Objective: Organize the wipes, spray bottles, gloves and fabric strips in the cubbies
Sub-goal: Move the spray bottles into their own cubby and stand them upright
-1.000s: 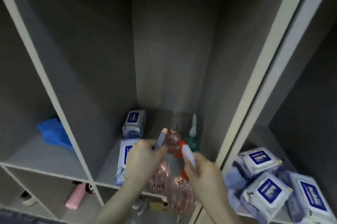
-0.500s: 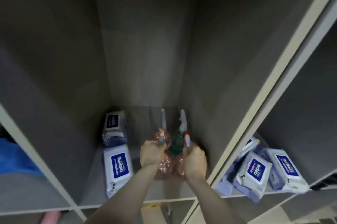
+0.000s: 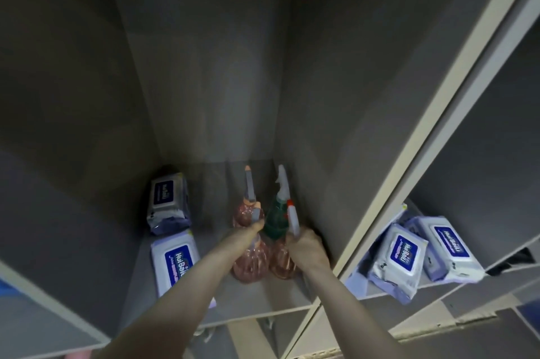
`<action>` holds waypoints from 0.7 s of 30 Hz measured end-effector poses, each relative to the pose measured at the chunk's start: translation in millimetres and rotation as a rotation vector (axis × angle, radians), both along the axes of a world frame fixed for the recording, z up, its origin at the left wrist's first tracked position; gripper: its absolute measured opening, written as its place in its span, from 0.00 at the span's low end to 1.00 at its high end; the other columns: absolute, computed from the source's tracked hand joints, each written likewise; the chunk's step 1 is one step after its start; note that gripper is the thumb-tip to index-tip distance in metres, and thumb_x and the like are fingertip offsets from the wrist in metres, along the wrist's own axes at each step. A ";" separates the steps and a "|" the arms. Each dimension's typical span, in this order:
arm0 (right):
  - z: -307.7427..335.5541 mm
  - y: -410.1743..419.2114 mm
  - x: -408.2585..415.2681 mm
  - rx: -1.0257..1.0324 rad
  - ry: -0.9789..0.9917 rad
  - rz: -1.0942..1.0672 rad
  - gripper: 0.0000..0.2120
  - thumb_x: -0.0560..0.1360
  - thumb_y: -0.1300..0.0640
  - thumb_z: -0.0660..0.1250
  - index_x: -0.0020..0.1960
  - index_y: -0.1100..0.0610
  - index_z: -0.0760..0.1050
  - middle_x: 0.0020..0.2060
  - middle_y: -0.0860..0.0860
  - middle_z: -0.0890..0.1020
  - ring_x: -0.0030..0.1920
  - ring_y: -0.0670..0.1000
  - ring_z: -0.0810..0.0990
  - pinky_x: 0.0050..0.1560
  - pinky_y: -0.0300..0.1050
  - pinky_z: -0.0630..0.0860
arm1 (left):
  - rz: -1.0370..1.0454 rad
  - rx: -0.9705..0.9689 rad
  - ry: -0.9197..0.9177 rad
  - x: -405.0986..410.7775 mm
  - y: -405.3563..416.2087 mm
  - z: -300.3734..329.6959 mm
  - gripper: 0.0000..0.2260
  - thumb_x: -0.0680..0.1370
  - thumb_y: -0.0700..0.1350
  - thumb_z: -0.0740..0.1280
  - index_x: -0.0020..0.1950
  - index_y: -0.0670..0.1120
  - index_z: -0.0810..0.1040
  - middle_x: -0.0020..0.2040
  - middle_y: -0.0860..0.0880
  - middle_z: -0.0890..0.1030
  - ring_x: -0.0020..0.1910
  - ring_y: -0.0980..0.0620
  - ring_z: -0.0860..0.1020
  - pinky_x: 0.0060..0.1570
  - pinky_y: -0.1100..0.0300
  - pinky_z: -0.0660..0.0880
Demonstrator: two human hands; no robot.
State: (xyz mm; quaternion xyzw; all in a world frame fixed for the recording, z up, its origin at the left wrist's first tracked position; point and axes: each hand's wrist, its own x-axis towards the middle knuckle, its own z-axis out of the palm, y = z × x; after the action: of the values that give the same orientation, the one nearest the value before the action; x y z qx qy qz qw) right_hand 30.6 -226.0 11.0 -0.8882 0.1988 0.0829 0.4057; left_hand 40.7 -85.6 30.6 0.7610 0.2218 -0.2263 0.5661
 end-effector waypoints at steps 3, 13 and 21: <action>1.5 7.5 1.6 -0.081 -0.032 -0.031 0.16 0.80 0.50 0.57 0.58 0.61 0.75 0.54 0.58 0.81 0.53 0.59 0.81 0.49 0.46 0.76 | 0.026 -0.043 0.025 1.9 -11.6 -6.8 0.25 0.79 0.61 0.56 0.70 0.46 0.69 0.67 0.48 0.74 0.68 0.44 0.70 0.55 0.55 0.66; -1.9 19.2 -0.4 -0.308 -0.107 -0.046 0.19 0.79 0.46 0.59 0.55 0.62 0.76 0.52 0.58 0.82 0.52 0.59 0.81 0.50 0.48 0.77 | 0.170 -0.166 -0.004 6.4 -13.5 -2.2 0.28 0.79 0.61 0.57 0.72 0.44 0.65 0.70 0.41 0.71 0.65 0.41 0.72 0.58 0.49 0.72; 2.8 11.6 -0.4 -0.252 -0.051 0.034 0.20 0.78 0.45 0.60 0.57 0.60 0.75 0.53 0.57 0.82 0.53 0.59 0.81 0.49 0.47 0.76 | 0.104 -0.137 -0.086 1.8 -4.0 -1.0 0.24 0.79 0.57 0.61 0.70 0.44 0.68 0.64 0.43 0.75 0.60 0.44 0.74 0.51 0.58 0.69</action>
State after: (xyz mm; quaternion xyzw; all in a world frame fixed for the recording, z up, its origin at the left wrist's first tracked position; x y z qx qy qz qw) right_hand 30.3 -214.4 13.8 -0.9373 0.1820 0.0414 0.2943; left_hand 42.5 -89.6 29.6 0.7170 0.2205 -0.1786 0.6367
